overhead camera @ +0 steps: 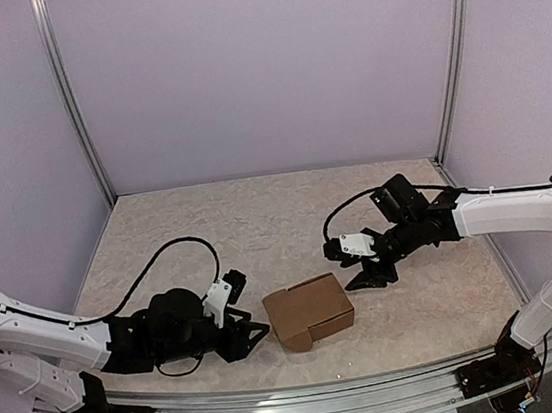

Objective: Fold the paper box

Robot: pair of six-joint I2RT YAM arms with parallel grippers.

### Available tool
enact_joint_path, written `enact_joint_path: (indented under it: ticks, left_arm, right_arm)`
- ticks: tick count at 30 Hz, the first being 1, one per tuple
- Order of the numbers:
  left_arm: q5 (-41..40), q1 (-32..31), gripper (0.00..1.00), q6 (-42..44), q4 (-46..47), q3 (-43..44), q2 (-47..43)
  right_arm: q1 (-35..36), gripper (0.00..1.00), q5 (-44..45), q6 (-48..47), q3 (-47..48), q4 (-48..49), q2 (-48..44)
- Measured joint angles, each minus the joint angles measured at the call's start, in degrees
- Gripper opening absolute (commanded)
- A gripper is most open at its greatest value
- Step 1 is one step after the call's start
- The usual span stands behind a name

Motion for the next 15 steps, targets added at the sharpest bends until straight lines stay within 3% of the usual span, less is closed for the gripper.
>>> enact_joint_path:
  ticks: [4,10,15]
  left_arm:
    - [1.6,-1.4,0.55,1.4,0.7,-0.3,0.0]
    - [-2.3,-1.4,0.55,2.4,0.8,-0.3,0.6]
    - [-7.2,-1.1,0.54,1.9,0.0,-0.3,3.5]
  right_arm:
    - [1.7,0.48,1.7,-0.5,0.2,-0.4,0.4]
    - [2.1,0.29,0.9,0.6,1.7,-0.1,4.6]
    - [2.1,0.24,-0.5,0.7,3.1,-0.1,7.9]
